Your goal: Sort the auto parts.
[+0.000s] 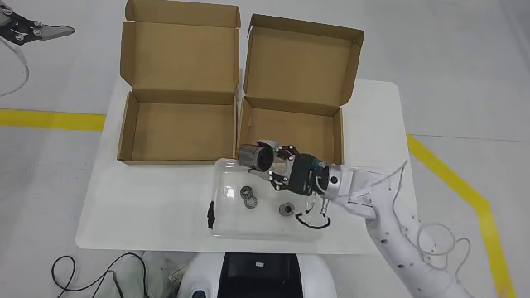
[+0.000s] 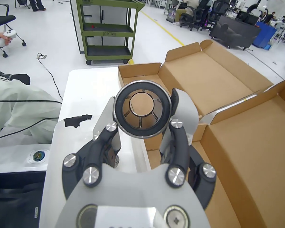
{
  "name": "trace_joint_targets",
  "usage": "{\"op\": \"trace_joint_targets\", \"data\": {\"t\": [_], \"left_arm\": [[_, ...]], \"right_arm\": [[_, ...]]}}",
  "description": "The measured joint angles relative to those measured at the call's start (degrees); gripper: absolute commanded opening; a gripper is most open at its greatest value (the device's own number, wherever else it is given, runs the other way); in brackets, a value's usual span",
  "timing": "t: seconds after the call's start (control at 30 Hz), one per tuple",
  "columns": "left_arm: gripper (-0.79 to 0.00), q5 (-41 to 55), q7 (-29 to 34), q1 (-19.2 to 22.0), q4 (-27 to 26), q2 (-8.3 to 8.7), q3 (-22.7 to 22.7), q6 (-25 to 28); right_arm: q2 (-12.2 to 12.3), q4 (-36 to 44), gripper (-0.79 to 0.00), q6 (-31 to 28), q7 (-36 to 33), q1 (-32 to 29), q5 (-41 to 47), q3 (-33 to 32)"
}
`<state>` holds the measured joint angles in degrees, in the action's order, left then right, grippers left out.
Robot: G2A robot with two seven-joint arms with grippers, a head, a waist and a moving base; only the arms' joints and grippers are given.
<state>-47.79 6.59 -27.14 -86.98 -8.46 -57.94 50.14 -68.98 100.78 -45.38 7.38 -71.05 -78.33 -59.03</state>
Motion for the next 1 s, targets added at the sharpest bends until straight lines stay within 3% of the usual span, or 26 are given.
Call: {"op": "trace_joint_targets", "data": {"t": [0.5,1.0], "left_arm": [[0.0,0.0,0.0,0.0,0.0,0.0,0.0,0.0],[0.0,0.0,0.0,0.0,0.0,0.0,0.0,0.0]], "right_arm": [[0.11,-0.09,-0.785,-0.61,11.1,5.19,0.18,-3.21],[0.23,1.39,-0.785,0.17,15.37,6.89,0.13,-4.54]]}}
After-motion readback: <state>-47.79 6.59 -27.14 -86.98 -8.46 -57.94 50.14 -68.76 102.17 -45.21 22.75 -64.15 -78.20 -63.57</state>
